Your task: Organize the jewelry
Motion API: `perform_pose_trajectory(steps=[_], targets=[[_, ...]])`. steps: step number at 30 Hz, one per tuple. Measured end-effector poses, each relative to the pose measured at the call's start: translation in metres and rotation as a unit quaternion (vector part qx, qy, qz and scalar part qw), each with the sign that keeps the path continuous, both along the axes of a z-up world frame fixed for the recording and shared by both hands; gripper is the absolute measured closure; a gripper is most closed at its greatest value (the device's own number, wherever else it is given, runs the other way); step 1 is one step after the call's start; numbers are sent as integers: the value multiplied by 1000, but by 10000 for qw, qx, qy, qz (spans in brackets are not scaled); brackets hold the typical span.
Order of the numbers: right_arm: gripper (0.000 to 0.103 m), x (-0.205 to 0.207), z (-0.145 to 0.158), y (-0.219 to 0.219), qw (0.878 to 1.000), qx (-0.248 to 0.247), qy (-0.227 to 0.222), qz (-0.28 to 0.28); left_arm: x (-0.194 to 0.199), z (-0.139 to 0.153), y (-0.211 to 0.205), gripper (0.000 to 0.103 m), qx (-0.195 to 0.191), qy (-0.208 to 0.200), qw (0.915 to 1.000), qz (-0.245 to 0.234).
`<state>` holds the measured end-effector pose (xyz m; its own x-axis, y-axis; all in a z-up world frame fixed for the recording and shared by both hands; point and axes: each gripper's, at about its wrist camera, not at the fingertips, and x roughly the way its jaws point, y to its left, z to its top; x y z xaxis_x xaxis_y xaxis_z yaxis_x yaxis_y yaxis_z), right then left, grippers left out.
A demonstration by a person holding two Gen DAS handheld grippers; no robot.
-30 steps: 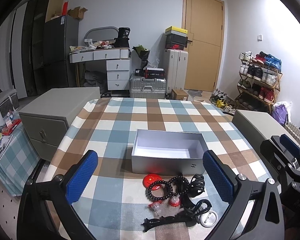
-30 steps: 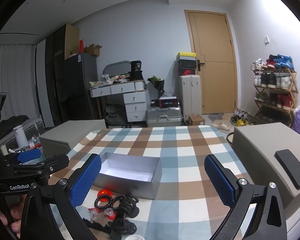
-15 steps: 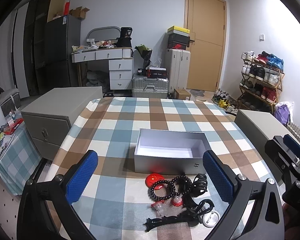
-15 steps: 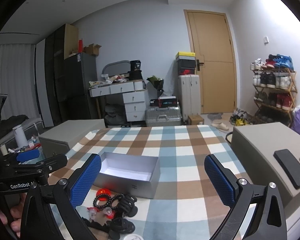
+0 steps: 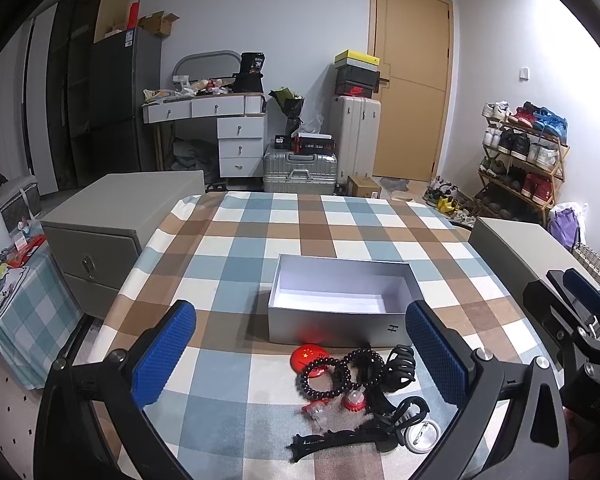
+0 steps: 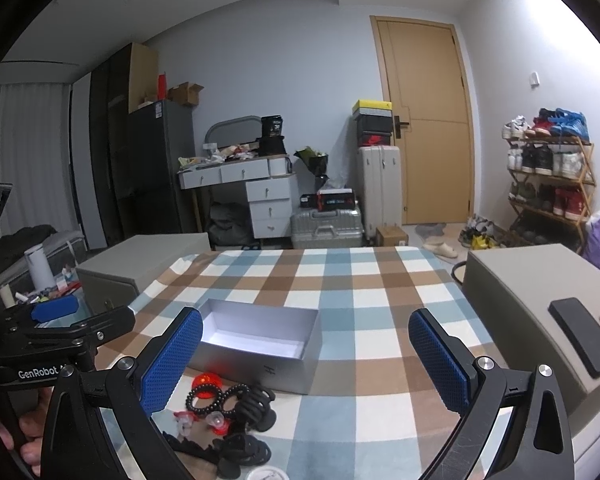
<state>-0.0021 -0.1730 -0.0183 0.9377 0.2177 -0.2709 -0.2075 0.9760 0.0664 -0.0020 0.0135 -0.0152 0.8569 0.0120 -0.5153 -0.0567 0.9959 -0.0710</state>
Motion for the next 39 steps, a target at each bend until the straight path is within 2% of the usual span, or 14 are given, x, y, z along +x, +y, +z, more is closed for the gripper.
perform_pose_trajectory(steps=[12, 16, 22, 26, 31, 36, 39], targets=[[0, 2, -4, 2, 10000, -46, 70, 0, 1, -5, 1, 1, 6, 49, 10000, 2], [0, 8, -10, 0, 9997, -13, 233, 123, 3, -9, 2, 1, 18, 115, 9999, 1], [0, 29, -34, -2, 9937, 261, 892, 631, 7, -20, 8, 1, 61, 256, 9996, 72], [0, 47, -57, 3, 9829, 506, 1503, 937, 10, -27, 16, 1, 55, 349, 9993, 155], [0, 68, -89, 16, 9653, 492, 2231, 1265, 13, -36, 23, 1, 70, 472, 9986, 243], [11, 85, -108, 27, 9490, 584, 2755, 1418, 15, -44, 30, 1, -3, 620, 9976, 320], [17, 91, -110, 33, 9496, 494, 2793, 1332, 16, -46, 29, 1, 44, 657, 9973, 316]])
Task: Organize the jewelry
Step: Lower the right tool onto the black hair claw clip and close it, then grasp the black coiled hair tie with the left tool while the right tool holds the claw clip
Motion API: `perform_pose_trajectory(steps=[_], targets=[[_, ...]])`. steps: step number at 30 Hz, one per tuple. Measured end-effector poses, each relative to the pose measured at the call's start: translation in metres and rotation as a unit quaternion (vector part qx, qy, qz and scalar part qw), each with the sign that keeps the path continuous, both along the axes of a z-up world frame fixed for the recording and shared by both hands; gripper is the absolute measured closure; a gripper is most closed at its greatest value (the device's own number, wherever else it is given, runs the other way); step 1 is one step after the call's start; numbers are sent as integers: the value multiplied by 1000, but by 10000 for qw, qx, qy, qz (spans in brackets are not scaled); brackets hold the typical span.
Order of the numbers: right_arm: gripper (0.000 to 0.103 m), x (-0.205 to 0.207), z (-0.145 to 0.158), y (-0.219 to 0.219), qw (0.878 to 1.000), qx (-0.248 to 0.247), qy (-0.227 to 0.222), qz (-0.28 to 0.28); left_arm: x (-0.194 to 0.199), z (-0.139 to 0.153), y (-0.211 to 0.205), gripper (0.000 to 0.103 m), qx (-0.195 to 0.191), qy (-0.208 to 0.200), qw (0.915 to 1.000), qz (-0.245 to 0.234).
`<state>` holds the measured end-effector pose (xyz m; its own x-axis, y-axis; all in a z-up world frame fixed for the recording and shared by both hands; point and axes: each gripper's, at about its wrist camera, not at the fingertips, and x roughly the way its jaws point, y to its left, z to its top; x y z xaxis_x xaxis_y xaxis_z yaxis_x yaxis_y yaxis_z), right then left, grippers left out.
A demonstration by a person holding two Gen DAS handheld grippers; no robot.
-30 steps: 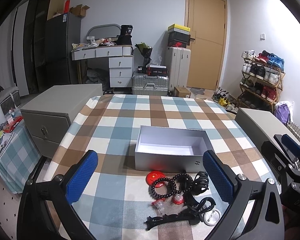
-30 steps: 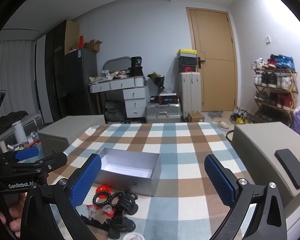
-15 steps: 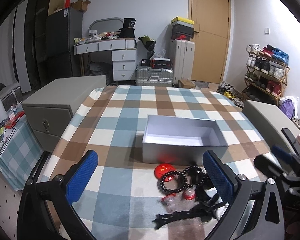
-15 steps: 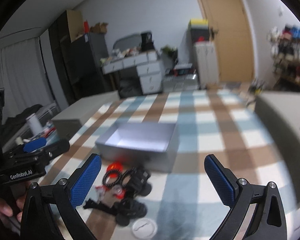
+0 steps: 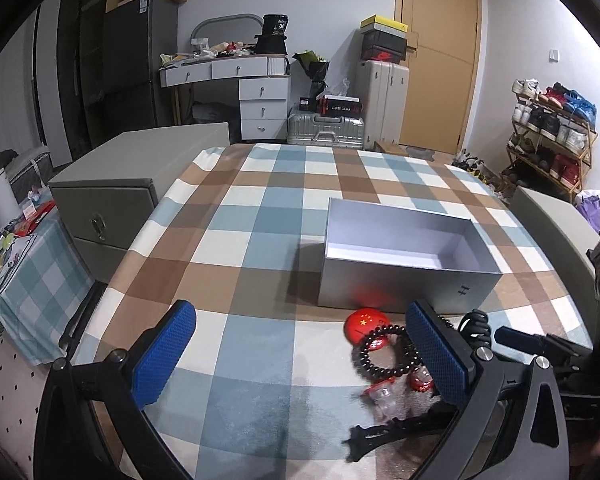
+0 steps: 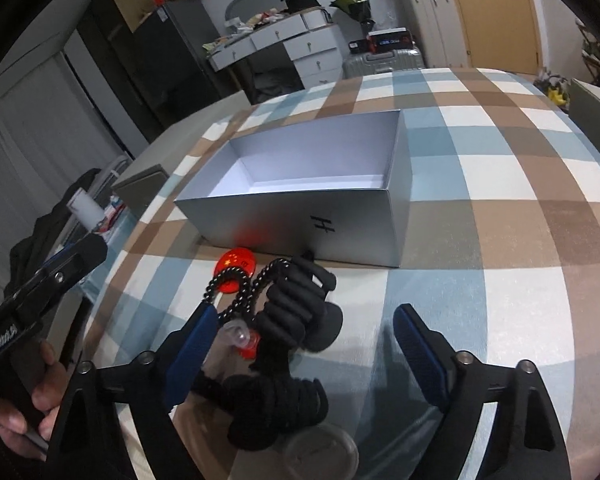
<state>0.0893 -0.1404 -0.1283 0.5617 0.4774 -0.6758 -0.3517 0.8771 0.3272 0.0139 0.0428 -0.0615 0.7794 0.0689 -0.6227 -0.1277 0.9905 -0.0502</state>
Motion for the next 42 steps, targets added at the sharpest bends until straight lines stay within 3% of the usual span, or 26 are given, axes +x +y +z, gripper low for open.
perform_pose_trajectory(steps=[3, 5, 16, 27, 42], targets=[[26, 0, 1, 4, 10000, -72, 8, -25, 2, -3, 0, 1, 54, 53, 10000, 10], [38, 1, 0, 6, 10000, -79, 46, 11, 5, -6, 0, 1, 67, 115, 9999, 14], [67, 7, -2, 10, 9998, -51, 106, 140, 16, -9, -1, 1, 87, 285, 9995, 93], [70, 0, 0, 9, 9998, -50, -100, 165, 23, -12, -3, 1, 171, 408, 9989, 126], [70, -8, 18, -14, 9985, 278, -470, 104, 54, -25, -1, 1, 221, 937, 9953, -57]])
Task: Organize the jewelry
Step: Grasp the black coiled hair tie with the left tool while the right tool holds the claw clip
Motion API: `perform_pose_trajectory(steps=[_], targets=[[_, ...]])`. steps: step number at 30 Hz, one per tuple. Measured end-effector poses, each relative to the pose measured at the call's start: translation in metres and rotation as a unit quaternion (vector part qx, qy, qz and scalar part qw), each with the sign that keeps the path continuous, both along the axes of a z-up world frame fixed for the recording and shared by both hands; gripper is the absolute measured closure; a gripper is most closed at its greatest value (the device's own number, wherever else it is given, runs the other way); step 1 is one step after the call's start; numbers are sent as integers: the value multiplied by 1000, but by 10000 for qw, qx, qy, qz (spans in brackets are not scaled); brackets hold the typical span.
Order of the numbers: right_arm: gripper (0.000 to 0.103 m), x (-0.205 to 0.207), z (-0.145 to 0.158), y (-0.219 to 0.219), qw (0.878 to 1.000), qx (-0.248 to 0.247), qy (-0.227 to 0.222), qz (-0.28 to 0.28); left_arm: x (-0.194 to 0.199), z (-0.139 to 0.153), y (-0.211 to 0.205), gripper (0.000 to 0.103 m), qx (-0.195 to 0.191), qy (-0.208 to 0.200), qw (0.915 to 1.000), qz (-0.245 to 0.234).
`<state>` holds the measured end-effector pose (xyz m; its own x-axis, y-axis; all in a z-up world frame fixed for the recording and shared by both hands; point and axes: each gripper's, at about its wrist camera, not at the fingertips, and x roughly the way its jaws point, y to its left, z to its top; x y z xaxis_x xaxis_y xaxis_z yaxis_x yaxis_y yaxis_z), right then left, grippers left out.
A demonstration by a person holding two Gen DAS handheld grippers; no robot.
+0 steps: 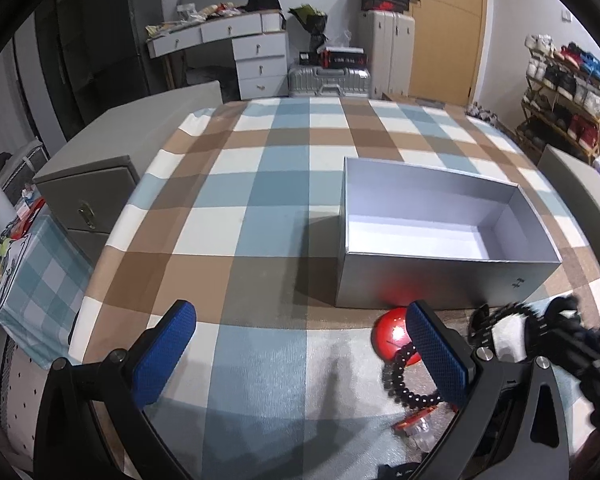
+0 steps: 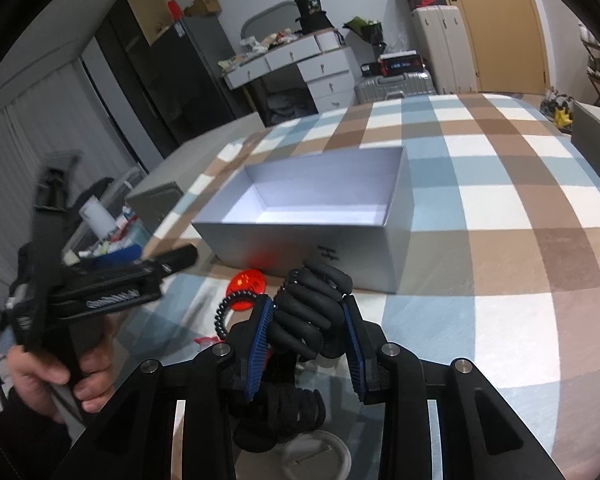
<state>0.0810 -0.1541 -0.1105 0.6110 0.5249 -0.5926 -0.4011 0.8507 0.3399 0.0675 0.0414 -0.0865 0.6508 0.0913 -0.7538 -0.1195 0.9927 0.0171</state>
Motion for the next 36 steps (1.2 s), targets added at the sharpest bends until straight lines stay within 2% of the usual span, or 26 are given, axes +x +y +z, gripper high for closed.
perform_pose_trajectory(steps=[3, 6, 14, 18, 21, 26, 28, 32, 36], targets=[[70, -1, 3, -8, 9998, 198, -68, 41, 6, -4, -2, 1, -1, 152, 9997, -166], [70, -1, 4, -16, 9992, 376, -119, 52, 14, -10, -5, 1, -167, 384, 9982, -428], [69, 7, -8, -12, 9995, 40, 232, 206, 18, -20, -16, 1, -263, 721, 9940, -779], [67, 8, -13, -13, 9991, -58, 363, 203, 12, -15, -18, 1, -185, 647, 9944, -818], [71, 8, -14, -17, 9991, -26, 366, 192, 11, -10, -19, 1, -229, 579, 9941, -891], [72, 5, -13, -26, 9989, 243, 388, 123, 6, -1, -30, 1, -176, 493, 9920, -1146], [72, 3, -11, -35, 9982, 479, 347, 9, 4, 4, -36, 1, -267, 469, 9897, -1326], [72, 0, -7, -48, 9973, 653, 234, -221, 2, 9, -58, 1, -413, 518, 9811, -1818], [72, 0, -6, -57, 9962, 753, 227, -367, 5, 2, -86, 1, -186, 726, 9715, -2250]])
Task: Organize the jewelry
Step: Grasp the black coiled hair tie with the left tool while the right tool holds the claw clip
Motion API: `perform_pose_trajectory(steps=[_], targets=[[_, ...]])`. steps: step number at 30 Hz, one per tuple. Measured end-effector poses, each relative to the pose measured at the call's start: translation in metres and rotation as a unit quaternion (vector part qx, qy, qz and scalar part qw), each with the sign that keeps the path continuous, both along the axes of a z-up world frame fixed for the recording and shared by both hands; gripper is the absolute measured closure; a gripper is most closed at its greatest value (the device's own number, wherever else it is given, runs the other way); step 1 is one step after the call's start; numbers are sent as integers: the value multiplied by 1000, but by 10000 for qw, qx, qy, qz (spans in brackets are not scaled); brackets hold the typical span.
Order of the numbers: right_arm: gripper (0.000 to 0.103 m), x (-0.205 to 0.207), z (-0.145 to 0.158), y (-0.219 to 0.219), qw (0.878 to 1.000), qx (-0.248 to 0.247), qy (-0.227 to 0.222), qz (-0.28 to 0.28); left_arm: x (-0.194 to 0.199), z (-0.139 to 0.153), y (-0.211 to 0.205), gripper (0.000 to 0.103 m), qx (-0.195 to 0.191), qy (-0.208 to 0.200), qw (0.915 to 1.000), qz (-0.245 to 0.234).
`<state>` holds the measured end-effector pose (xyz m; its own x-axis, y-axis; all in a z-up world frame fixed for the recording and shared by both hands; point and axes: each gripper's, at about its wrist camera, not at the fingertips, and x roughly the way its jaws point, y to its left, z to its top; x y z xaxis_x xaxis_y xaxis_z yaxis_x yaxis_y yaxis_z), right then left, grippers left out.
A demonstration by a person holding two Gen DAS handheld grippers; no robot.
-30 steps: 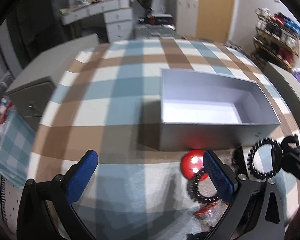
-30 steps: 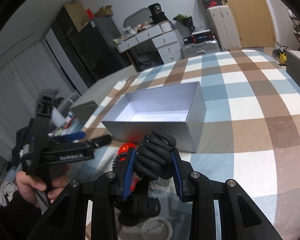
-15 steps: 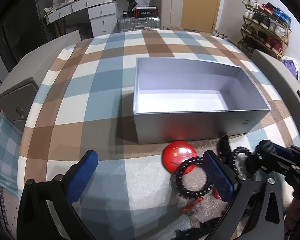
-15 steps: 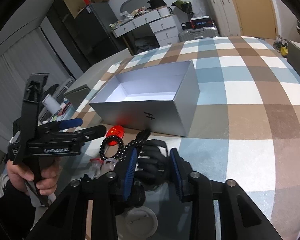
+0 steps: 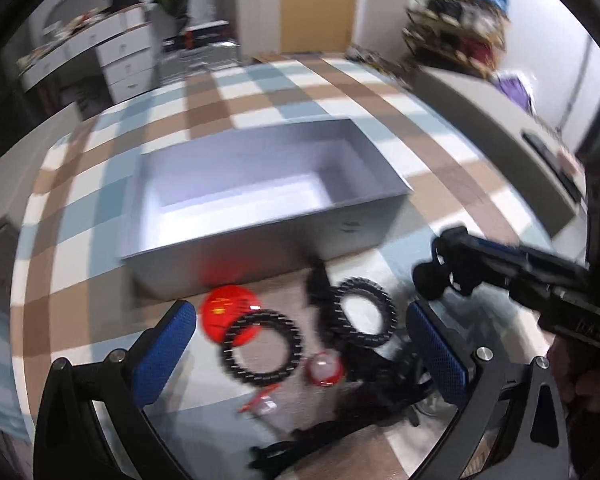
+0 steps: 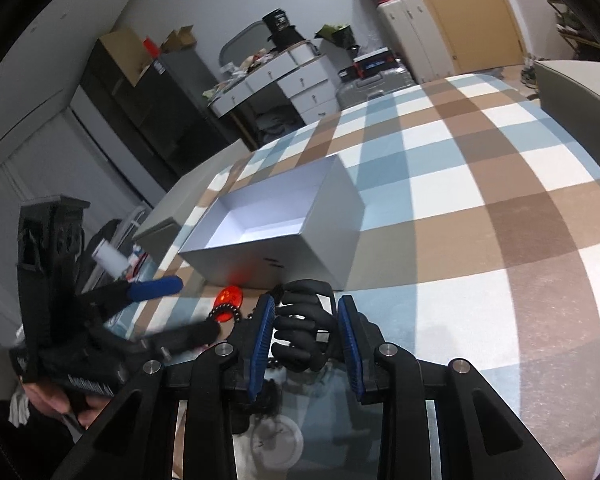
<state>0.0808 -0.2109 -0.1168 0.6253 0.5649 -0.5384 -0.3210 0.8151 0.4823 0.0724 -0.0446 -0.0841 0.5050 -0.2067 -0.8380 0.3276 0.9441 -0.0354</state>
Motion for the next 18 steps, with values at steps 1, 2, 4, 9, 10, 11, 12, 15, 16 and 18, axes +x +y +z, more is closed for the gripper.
perform_pose_trajectory(steps=[1, 2, 4, 9, 10, 11, 12, 15, 16, 18], targets=[[72, -1, 1, -3, 10000, 40, -17, -41, -1, -1, -6, 1, 82, 21, 9999, -95], [72, -2, 2, -6, 9999, 56, -45, -79, 1, -3, -13, 1, 174, 36, 9996, -203], [72, -4, 3, -11, 9999, 65, -82, -124, -1, -5, -22, 1, 359, 18, 9990, -278], [72, -8, 6, -20, 9995, 118, -186, -214, 7, -18, -37, 1, 1053, 61, 9941, -268], [71, -8, 6, -22, 9995, 129, -196, -225, 6, -19, -40, 2, 1135, 44, 9930, -310], [71, -8, 6, -23, 9994, 144, -194, -232, 5, -21, -43, 3, 1191, 54, 9921, -395], [71, -8, 6, -24, 9994, 155, -195, -244, 3, -22, -45, 7, 1238, 102, 9911, -470], [71, -7, 5, -26, 9993, 202, -211, -236, 0, -28, -52, 19, 1395, 215, 9880, -626], [71, -7, 4, -27, 9993, 210, -216, -236, -2, -27, -54, 20, 1402, 207, 9878, -641], [71, -7, 4, -27, 9993, 208, -221, -225, -3, -25, -55, 37, 1413, 226, 9873, -689]])
